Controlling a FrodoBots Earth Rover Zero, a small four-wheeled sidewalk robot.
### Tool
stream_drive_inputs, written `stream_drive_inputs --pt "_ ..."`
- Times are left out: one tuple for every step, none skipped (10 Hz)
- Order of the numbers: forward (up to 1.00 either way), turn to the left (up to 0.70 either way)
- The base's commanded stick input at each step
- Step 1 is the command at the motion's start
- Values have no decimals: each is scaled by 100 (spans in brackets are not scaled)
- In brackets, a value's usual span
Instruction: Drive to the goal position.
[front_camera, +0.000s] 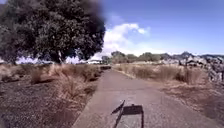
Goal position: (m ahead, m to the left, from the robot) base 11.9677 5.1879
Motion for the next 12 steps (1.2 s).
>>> stream_drive_inputs --pt "70 -14" --pt "70 -13" --pt "70 -7" --pt "70 -1" --pt "70 0" --pt "70 0" --pt "70 0" --pt "70 0" --pt "70 0" --pt "70 0" --pt "70 -1" --pt "70 0"
